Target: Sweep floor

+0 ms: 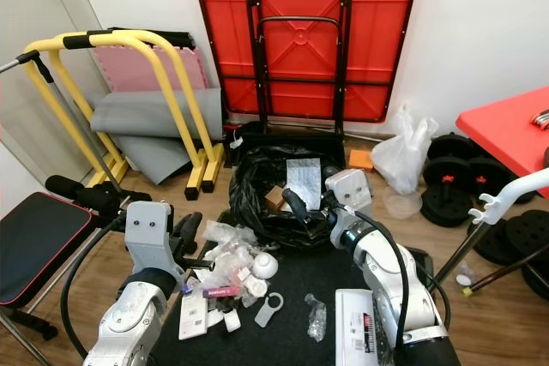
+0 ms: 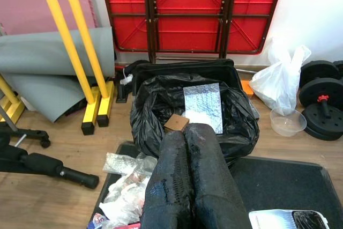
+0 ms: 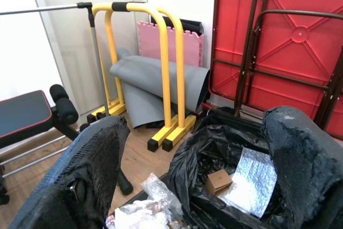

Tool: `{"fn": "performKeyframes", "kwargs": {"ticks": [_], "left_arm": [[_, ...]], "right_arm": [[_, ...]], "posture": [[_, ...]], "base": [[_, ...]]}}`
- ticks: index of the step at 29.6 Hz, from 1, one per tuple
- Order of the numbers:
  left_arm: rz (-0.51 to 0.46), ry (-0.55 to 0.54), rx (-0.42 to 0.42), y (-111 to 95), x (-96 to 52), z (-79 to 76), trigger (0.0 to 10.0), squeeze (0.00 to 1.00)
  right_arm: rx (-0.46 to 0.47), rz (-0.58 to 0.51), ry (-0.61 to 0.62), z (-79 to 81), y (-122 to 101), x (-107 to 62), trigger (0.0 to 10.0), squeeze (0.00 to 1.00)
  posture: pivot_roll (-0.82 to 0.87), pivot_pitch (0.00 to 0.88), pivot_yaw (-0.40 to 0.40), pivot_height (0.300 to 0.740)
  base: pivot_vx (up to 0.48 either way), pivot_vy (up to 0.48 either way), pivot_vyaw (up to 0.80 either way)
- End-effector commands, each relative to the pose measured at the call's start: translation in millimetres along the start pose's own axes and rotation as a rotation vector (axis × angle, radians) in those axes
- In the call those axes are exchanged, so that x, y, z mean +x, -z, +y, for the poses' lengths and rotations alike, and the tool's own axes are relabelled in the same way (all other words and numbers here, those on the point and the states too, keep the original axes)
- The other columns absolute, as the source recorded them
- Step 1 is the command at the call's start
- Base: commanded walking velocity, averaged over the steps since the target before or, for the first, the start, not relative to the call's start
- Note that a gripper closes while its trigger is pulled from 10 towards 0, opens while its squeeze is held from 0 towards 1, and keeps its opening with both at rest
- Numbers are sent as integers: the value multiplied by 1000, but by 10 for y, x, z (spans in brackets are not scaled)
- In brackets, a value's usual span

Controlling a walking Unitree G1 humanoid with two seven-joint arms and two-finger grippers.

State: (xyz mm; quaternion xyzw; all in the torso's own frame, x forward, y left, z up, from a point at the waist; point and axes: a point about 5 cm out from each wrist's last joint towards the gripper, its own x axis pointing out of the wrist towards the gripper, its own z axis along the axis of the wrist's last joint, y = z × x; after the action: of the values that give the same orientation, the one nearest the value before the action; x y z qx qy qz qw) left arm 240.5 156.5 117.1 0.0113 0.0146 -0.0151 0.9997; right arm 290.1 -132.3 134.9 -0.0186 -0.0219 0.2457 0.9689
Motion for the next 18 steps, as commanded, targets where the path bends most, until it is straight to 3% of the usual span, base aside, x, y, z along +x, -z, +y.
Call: {"fn": "performKeyframes", "kwargs": {"ticks": [1,18], "left_arm": [[8,-31,25,36,1,41,10000,0],[-3,-32,39,19,2,53,10000,0]], "right_arm": [[18,9,5,-3,15,1,10000,0],[30,30,2,-23,44,3,10000,0]], "posture": [[-39,0,-13,740],[-37,0,-8,740]], "base": [[0,0,0],[0,0,47]]}}
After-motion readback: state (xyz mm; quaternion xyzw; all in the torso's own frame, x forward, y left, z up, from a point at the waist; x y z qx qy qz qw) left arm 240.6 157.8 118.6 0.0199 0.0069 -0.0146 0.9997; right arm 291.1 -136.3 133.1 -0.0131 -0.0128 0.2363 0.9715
